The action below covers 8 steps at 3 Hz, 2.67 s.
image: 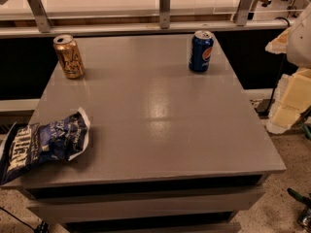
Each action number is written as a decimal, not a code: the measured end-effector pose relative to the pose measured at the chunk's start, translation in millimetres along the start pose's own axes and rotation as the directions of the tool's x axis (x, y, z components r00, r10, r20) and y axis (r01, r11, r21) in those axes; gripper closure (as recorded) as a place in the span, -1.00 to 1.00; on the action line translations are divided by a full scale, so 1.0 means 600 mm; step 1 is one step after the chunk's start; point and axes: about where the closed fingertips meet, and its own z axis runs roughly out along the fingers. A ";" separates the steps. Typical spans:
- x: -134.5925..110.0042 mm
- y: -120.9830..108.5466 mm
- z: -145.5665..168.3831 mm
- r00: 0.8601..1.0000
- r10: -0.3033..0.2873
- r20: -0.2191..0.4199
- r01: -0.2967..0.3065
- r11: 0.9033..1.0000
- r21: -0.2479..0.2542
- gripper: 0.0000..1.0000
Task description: Knock pepsi can over
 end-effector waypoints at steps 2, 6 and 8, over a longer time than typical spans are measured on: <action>-0.001 -0.024 0.008 0.999 -0.004 0.032 0.003 1.000 0.011 -1.00; -0.048 -0.270 0.096 0.927 -0.017 0.374 -0.029 0.992 0.119 -1.00; -0.048 -0.290 0.108 0.899 0.010 0.437 -0.069 0.991 0.118 -1.00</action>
Offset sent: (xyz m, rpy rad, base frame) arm 0.0706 -0.0150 -0.0086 0.1279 -0.0717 0.0448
